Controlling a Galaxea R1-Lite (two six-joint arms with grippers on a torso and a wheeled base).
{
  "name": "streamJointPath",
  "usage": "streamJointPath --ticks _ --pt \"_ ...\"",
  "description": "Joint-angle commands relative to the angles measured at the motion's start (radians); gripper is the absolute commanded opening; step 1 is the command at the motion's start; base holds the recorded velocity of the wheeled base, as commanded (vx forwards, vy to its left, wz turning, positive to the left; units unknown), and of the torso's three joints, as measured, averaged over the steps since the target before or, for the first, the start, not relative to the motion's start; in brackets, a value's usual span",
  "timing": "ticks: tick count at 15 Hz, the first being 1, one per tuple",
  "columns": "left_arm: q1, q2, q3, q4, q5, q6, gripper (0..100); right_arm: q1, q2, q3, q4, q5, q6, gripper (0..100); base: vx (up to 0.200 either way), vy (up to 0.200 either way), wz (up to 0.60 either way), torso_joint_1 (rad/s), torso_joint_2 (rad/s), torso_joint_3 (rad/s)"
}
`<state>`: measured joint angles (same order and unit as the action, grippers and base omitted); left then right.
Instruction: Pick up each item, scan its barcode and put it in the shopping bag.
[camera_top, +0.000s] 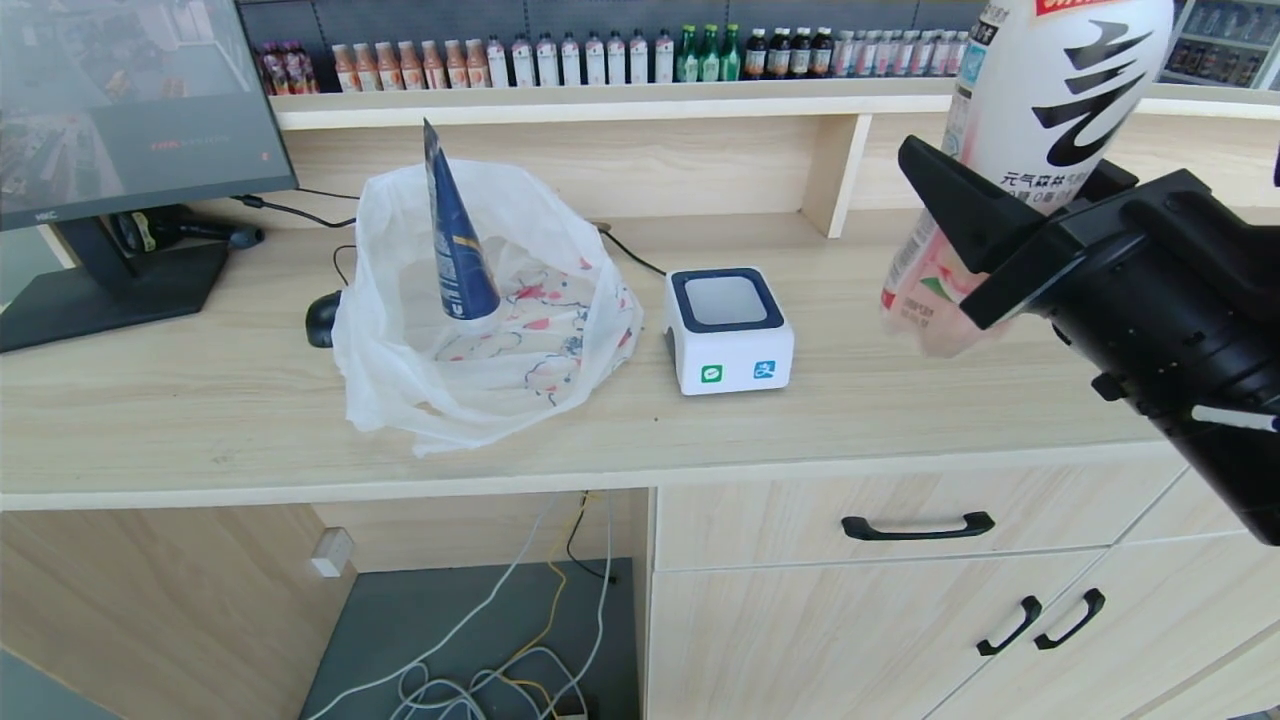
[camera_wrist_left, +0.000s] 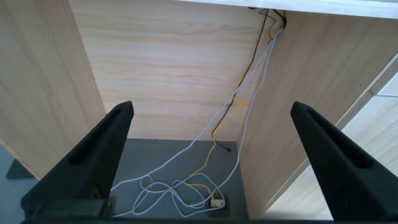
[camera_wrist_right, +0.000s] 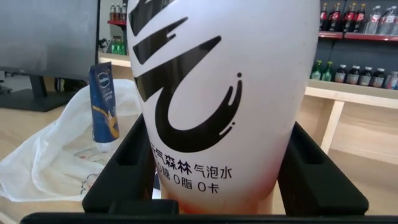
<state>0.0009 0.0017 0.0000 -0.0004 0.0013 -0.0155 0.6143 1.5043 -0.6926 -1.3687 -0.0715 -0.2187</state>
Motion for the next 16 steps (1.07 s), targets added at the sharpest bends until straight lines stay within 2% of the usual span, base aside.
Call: streamJointPath --ticks 1,9,16 --pt "0.001 0.000 0.000 0.000 0.000 -0.001 100 -0.025 0.070 -0.022 -0.041 -0.001 0.001 0 0.000 0.000 0.00 0.000 0.00 0.000" --pt "0.001 0.000 0.000 -0.001 0.000 -0.003 100 -0.050 0.151 -0.058 -0.122 -0.002 0.004 0 0.000 0.000 0.00 0.000 0.00 0.000" --pt "0.001 0.000 0.000 0.000 0.000 -0.003 100 -0.054 0.146 -0.048 -0.132 -0.004 0.022 0 0.000 0.200 0.00 0.003 0.00 0.000"
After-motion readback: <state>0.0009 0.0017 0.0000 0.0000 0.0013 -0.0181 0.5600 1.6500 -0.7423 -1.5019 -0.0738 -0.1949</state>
